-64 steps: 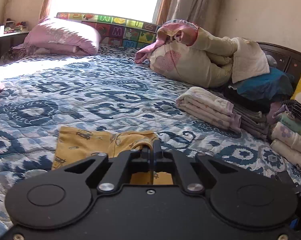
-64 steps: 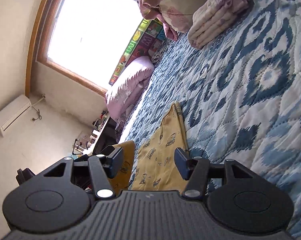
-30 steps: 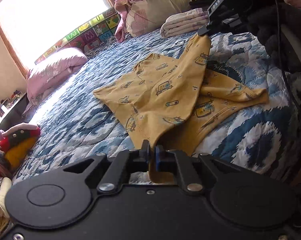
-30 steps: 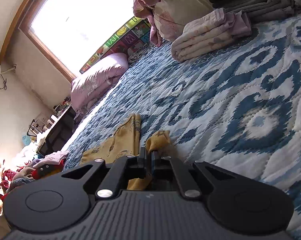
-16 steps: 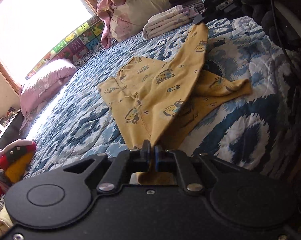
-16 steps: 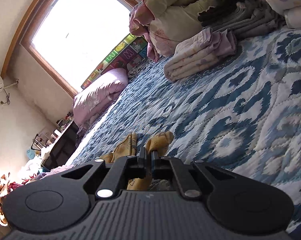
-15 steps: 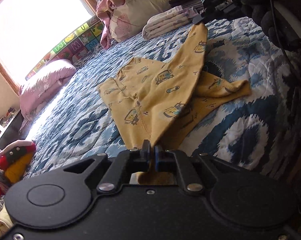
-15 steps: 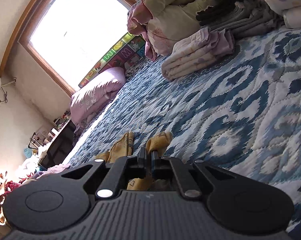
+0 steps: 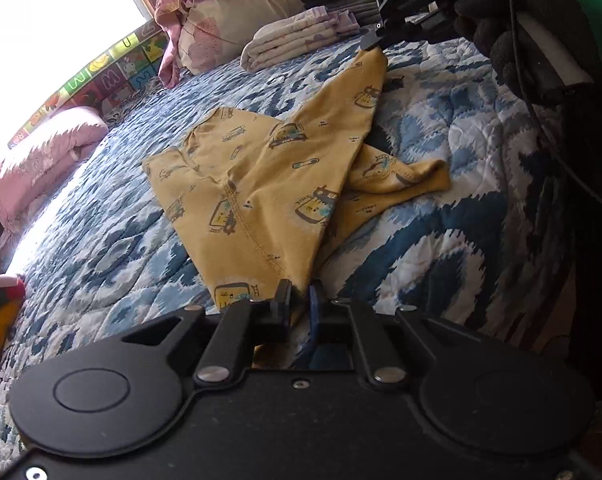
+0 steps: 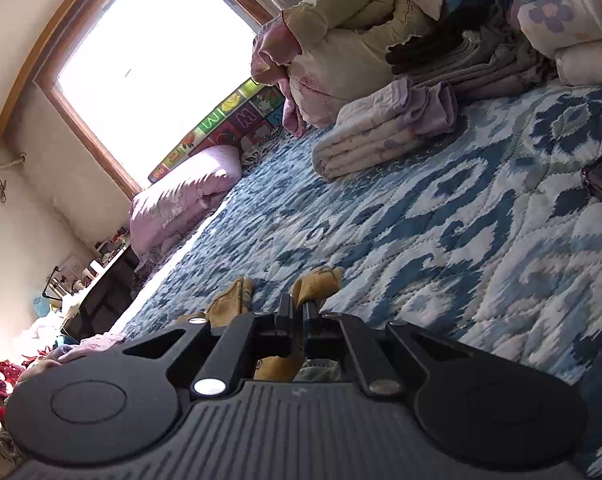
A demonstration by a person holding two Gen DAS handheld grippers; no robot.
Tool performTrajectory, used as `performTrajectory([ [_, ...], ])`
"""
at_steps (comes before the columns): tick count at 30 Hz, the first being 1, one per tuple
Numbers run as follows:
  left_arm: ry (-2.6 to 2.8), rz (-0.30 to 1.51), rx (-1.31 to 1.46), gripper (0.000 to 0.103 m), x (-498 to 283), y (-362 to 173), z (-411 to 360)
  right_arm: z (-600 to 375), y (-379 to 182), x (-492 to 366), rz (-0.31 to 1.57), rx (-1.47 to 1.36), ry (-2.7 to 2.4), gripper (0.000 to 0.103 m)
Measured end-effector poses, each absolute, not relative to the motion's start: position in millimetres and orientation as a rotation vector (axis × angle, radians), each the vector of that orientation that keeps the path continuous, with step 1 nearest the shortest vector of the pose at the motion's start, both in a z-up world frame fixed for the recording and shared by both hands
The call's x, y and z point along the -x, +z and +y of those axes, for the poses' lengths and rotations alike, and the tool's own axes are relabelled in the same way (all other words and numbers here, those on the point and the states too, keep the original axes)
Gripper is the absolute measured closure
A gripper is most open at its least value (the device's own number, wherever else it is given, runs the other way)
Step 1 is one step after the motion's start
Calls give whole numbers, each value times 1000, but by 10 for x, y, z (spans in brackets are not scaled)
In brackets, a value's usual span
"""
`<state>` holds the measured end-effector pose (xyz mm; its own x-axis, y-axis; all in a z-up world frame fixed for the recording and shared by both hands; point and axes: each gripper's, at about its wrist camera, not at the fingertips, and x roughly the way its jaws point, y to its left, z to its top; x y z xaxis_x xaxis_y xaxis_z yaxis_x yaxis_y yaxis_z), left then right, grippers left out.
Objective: Fold clothes
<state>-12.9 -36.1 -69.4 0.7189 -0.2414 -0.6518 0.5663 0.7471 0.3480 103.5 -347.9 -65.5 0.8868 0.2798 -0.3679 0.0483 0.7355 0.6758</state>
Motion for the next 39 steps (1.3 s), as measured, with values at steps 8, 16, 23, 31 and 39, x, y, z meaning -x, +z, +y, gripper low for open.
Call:
performTrajectory([
  [8, -293, 596, -214, 95, -125, -327, 181, -3456, -708, -1066, 488, -713, 130, 97],
  [16, -376, 706, -322, 93, -219, -515, -135, -3504, -711, -1100, 481, -723, 105, 94],
  [23, -239, 629, -250, 91, -878, -15, 104, -3523, -833, -1182, 572, -769, 97, 89],
  [31, -249, 646, -256, 80, -1723, -55, -169, -3462, -880, -1189, 592, -772, 91, 67],
  [39, -265, 751, -358, 80, -2464, -359, -419, -3446, -874, -1255, 589, -771, 114, 55],
])
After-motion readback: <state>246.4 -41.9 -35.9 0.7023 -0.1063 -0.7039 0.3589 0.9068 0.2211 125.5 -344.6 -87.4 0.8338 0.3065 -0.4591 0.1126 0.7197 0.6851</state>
